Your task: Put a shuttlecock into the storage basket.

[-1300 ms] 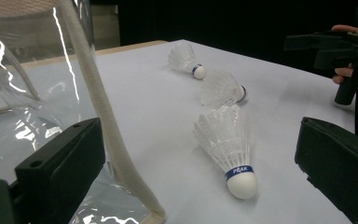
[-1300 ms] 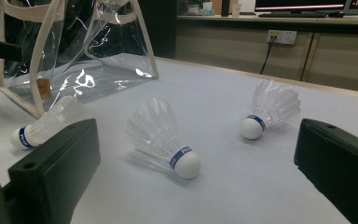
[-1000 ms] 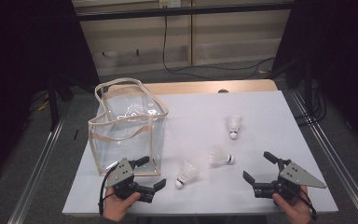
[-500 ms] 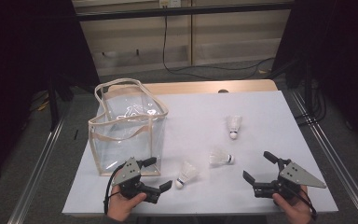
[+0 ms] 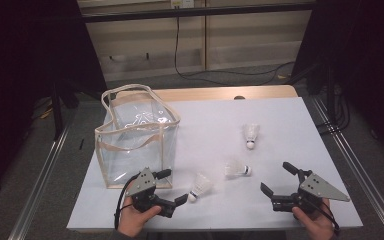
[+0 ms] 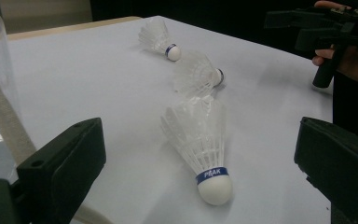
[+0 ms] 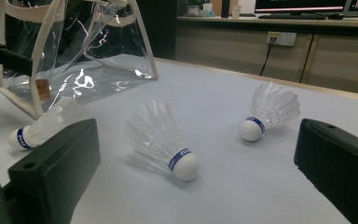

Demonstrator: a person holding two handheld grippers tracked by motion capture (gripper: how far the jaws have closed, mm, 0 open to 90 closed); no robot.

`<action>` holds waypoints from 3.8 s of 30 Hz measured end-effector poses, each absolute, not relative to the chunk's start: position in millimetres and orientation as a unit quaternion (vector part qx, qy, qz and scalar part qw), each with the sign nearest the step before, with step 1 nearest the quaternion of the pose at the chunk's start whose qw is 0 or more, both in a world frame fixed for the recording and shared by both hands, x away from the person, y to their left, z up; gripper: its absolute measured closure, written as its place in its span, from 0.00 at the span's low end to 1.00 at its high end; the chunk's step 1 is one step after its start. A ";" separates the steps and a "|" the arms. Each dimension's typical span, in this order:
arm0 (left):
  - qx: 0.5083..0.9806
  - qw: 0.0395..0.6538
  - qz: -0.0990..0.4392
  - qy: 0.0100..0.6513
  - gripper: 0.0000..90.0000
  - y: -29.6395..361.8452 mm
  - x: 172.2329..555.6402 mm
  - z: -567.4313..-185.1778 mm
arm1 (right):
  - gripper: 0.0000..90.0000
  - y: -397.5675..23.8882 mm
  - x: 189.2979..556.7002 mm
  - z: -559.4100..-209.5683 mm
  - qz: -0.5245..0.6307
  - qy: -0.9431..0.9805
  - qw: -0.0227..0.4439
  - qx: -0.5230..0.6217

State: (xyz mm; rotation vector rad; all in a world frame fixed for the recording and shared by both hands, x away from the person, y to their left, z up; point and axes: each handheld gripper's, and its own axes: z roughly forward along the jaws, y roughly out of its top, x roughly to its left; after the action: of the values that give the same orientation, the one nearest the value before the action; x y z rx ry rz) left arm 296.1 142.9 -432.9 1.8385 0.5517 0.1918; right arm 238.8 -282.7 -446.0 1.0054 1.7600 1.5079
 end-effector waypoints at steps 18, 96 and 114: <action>0.801 0.547 0.077 0.233 0.03 133.1 297.8 -433.4 | 0.00 -282.9 238.8 -446.0 0.569 0.664 0.304 0.378; 0.879 0.394 0.024 0.266 0.53 95.6 306.0 -444.7 | 0.01 -285.2 236.4 -445.0 0.570 0.663 0.309 0.374; 0.876 0.381 0.002 0.297 0.65 89.1 307.9 -444.9 | 0.01 -286.6 236.0 -444.9 0.569 0.662 0.312 0.374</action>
State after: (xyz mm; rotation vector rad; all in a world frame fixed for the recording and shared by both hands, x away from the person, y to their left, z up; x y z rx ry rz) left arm 307.9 89.1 -444.9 2.2357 0.7580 0.0047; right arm 236.0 -286.6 -444.9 0.9870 1.7479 1.5011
